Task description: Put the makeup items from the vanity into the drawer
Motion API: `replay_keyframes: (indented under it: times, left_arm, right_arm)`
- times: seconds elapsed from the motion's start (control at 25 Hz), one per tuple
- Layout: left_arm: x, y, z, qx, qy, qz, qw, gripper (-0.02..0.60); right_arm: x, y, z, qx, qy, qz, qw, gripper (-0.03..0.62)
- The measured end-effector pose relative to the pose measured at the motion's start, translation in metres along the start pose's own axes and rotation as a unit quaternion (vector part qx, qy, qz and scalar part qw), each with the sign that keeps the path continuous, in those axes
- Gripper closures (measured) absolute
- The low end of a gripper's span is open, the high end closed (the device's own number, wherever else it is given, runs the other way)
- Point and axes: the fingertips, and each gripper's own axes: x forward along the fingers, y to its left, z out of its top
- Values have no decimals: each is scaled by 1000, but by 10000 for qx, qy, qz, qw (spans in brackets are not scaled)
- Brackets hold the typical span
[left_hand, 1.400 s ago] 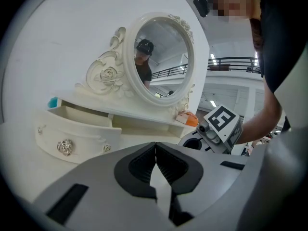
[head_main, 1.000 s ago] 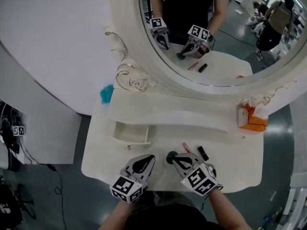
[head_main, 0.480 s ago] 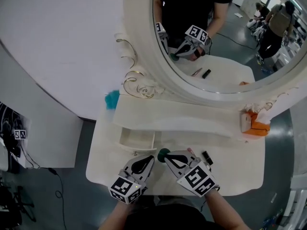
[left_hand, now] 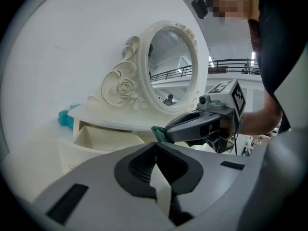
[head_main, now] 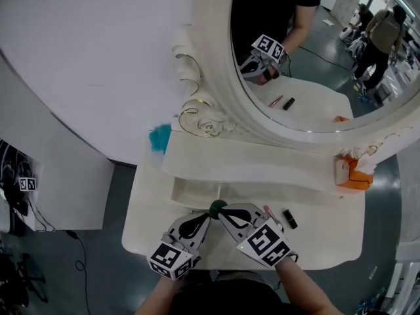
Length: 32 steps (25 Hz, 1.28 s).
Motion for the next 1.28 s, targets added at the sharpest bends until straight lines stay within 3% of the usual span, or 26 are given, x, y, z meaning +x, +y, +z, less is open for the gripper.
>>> replay_keyframes:
  times: [0.68,1.08,1.28]
  left_arm:
    - [-36,47,-2,41,25,243,9997,568]
    - [-50,69,-3,-48,15,298,9995,568]
    - [-55,80,-3,-91,64,293,9995,568]
  right_arm:
    - [62,-4,31,21,273,18,9996,574]
    - [97,-5,29,-427,924,-67,9948,573]
    - [110,-5,21,-600,1487,-58,9870,572]
